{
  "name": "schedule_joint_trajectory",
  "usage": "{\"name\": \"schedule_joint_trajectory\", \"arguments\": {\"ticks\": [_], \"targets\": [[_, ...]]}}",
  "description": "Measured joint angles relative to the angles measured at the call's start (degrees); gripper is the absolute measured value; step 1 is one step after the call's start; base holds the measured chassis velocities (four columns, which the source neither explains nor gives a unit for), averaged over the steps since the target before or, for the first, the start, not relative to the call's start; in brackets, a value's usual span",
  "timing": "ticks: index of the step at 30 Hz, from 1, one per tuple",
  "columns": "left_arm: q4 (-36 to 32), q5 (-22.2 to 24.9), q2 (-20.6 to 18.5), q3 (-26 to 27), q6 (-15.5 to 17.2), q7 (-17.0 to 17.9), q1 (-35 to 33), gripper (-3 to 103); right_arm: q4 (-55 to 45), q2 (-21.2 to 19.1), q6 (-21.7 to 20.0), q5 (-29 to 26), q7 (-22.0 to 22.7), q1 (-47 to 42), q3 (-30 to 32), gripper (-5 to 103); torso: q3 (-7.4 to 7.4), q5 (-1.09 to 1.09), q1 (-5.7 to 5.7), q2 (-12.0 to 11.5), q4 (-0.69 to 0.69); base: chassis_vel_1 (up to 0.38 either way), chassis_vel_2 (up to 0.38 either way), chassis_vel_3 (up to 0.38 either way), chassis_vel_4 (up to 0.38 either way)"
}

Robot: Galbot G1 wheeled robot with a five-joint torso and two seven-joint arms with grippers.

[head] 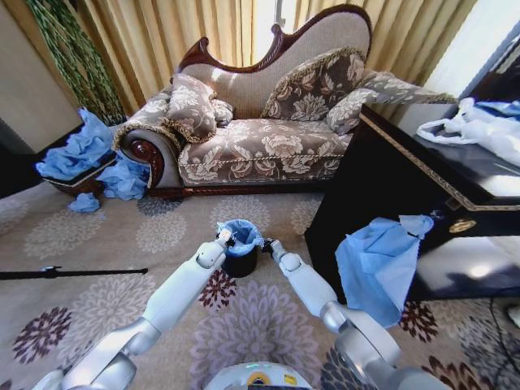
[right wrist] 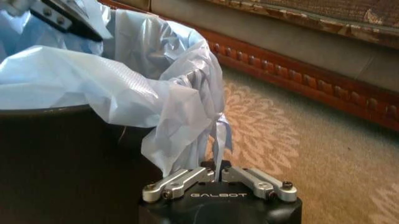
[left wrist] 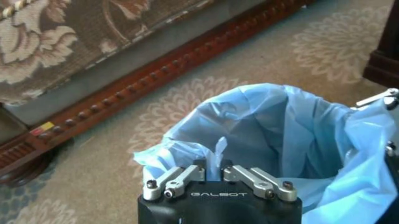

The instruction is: Place a garbage bag over the trash bin.

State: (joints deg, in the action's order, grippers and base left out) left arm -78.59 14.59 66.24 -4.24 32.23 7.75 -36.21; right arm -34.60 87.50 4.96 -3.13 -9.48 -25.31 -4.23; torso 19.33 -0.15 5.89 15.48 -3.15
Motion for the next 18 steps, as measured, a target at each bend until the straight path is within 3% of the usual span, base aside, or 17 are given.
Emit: {"name": "schedule_joint_trajectory", "arguments": {"ticks": [5, 18], "targets": [[-0.43, 0.16, 0.04, 0.48, 0.20, 2.81, -0.72, 2, -0.29, -0.07, -0.02, 0.00, 0.22, -0.23, 0.01, 0, 0.00, 0.00, 0.00, 0.00, 0.00, 0.000, 0.000, 0.000, 0.000], [-4.68, 2.79, -1.12, 2.41, 1.44, 9.02, -3.67, 0, -0.69, 0.19, -0.05, 0.02, 1.05, -0.45, -0.26, 0, 0.00, 0.00, 0.00, 0.00, -0.01, 0.000, 0.000, 0.000, 0.000]]}}
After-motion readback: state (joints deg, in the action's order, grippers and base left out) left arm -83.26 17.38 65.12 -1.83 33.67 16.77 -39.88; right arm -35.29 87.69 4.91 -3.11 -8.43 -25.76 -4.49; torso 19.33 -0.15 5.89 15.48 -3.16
